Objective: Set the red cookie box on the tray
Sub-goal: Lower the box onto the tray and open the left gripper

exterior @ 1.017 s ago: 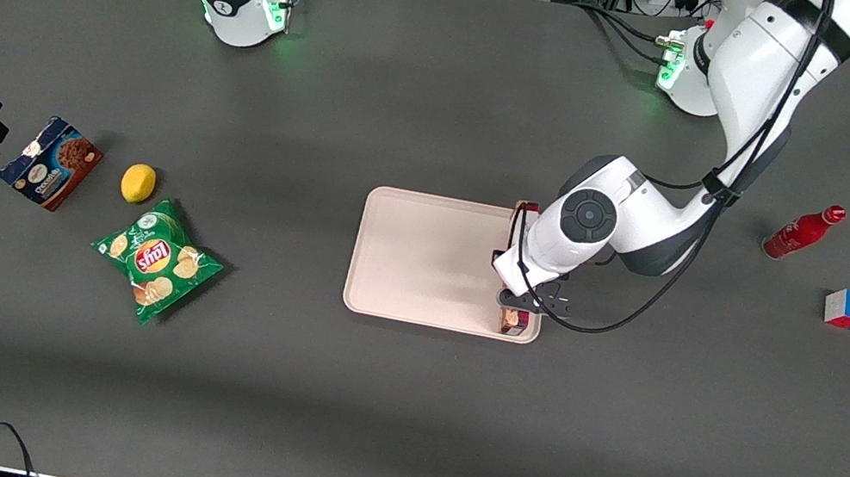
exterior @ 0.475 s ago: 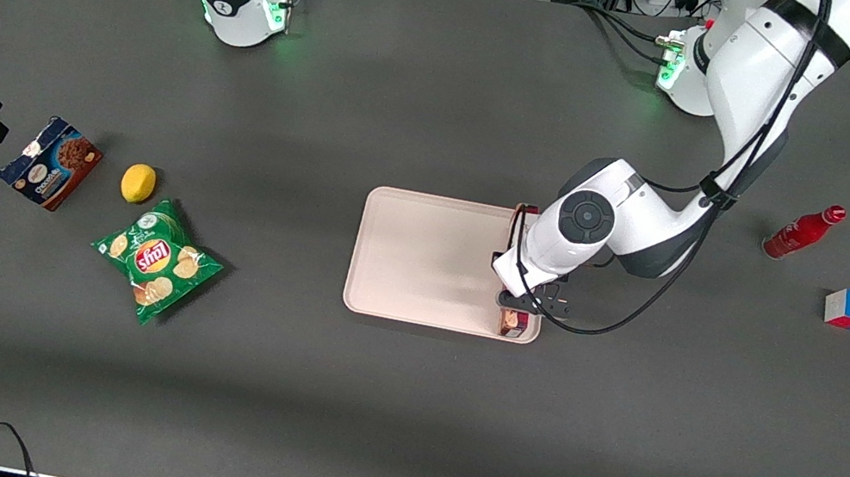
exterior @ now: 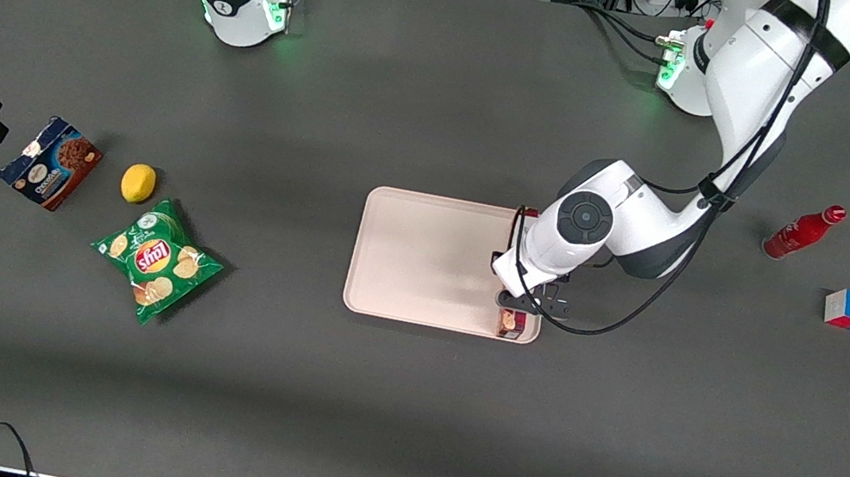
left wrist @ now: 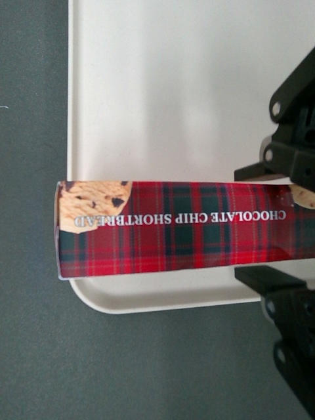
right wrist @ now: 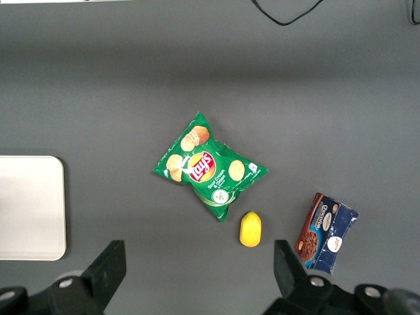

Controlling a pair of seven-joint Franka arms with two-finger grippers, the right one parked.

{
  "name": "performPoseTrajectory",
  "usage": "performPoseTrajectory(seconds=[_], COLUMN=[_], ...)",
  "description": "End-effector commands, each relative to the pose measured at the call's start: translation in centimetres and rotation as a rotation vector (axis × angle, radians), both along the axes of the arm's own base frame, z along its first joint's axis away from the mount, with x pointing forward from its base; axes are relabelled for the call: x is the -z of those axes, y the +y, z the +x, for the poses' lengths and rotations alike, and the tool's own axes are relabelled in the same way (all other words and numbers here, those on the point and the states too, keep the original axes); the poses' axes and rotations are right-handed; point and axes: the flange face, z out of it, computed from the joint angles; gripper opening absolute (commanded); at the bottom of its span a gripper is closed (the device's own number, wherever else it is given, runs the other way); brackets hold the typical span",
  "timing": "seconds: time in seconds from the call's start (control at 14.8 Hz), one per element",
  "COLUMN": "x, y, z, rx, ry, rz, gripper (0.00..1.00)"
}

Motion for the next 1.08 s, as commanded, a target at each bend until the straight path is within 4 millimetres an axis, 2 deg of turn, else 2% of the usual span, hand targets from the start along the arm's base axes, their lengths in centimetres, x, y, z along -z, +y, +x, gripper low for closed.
performPoseTrajectory(seconds=[0.0,0.07,0.47,0.61,0.75,0.81,1.02], x=[0.0,0.0,0.0,-0.7,-3.1,-4.9,-12.1], y=[-0.3,-0.3,-0.3,0.2,0.5,0.7,1.9], z=[-0.1,0.0,0.0,0.5,1.2,1.3,0.9], rx=[-0.010,-0.010,-0.009,-0.003,0.021,0.044,0.119], ry=[-0.012,-0.013,-0.012,-0.017,-0.042,-0.038,-0.030], rz=[0.005,0.005,0.006,0.011,0.023,0.052,0.152], gripper=[0.89,1.00,1.00,1.00,1.00,1.00,1.00])
